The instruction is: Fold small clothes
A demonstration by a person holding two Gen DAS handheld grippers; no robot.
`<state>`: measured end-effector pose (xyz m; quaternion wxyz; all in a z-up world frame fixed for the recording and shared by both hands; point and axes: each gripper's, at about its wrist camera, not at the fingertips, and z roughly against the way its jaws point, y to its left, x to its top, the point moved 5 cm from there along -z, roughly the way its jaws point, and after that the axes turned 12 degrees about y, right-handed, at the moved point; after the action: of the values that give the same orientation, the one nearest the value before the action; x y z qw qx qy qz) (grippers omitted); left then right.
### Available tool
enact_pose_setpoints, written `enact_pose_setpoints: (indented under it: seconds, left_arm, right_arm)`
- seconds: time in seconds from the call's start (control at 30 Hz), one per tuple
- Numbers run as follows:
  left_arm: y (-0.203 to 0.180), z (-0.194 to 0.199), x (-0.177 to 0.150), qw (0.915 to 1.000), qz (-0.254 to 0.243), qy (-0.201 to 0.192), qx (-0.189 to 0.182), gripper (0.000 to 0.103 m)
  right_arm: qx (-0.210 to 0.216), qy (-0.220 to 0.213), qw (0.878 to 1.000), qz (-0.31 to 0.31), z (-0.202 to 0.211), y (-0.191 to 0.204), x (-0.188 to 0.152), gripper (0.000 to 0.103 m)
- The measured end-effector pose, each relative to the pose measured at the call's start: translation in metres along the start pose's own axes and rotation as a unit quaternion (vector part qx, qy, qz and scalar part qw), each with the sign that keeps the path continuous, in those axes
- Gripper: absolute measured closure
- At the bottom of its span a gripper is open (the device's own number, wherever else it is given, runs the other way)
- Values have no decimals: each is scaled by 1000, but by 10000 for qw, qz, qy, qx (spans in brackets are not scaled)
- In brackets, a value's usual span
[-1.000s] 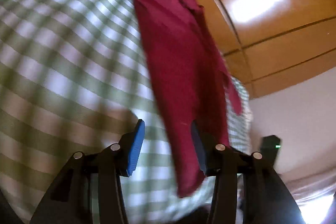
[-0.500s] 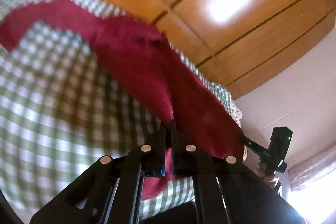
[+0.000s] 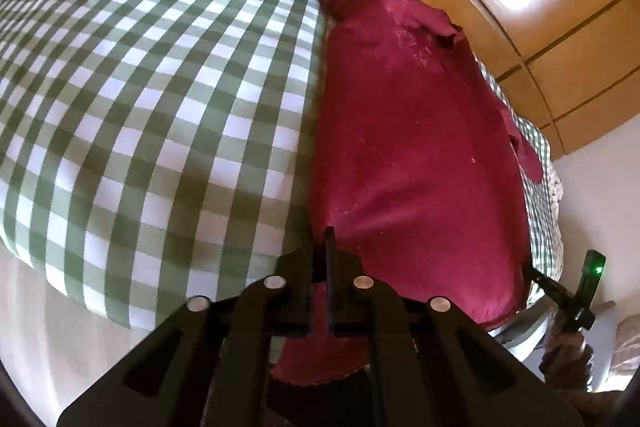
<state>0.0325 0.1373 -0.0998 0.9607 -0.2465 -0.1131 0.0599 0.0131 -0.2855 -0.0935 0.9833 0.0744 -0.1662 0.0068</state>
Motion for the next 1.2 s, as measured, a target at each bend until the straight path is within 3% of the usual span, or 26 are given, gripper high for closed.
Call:
enact_pose_setpoints:
  seconds: [0.03, 0.1, 0.13, 0.17, 0.33, 0.47, 0.7, 0.83, 0.93, 1.0, 1.07, 1.1, 1.13, 1.2]
  left_arm:
    - [1, 3, 1, 10000, 13, -51, 17, 92]
    - [5, 13, 10, 9996, 65, -276, 67, 63]
    - [8, 22, 17, 9982, 202, -520, 208, 39]
    - [14, 27, 22, 9966, 305, -688, 339, 34]
    - [45, 48, 59, 9856, 773, -1085, 1042, 34]
    - [82, 69, 93, 9698, 1157, -1355, 1667, 34]
    - [117, 81, 144, 9530, 1453, -1627, 2103, 34]
    - [94, 57, 168, 9441, 730, -1522, 2832, 34]
    - [75, 30, 181, 9302, 12, -1395, 3394, 34]
    - [74, 10, 192, 9225, -236, -1268, 3639, 44]
    - [87, -2, 202, 9154, -161, -1101, 3870, 91]
    - [96, 2, 206, 9204, 7, -1145, 3738, 98]
    - [102, 12, 209, 9304, 178, -1221, 3451, 98]
    - [109, 37, 211, 9386, 465, -1440, 3102, 99]
  right_arm:
    - [-14, -110, 9999, 14, 5, 0, 2, 83]
    - [141, -482, 9987, -18, 21, 6, 15, 59]
    - [220, -604, 9979, -15, 27, 12, 21, 50]
    - [339, -687, 9971, 32, 31, 22, 28, 50]
    - [849, -661, 9928, 521, 12, 90, 56, 44]
    - [912, -439, 9907, 907, -21, 138, 60, 43]
    - [940, -181, 9912, 917, -60, 154, 69, 37]
    - [1006, -166, 9915, 810, -63, 150, 70, 35]
    - [994, -152, 9920, 764, -65, 153, 74, 30]
    - [932, -150, 9923, 802, -66, 156, 75, 27]
    - [846, -150, 9926, 857, -67, 159, 77, 24]
    - [823, -153, 9927, 864, -68, 160, 78, 24]
    - [823, -157, 9928, 862, -69, 160, 77, 24]
    - [839, -168, 9928, 840, -69, 160, 78, 24]
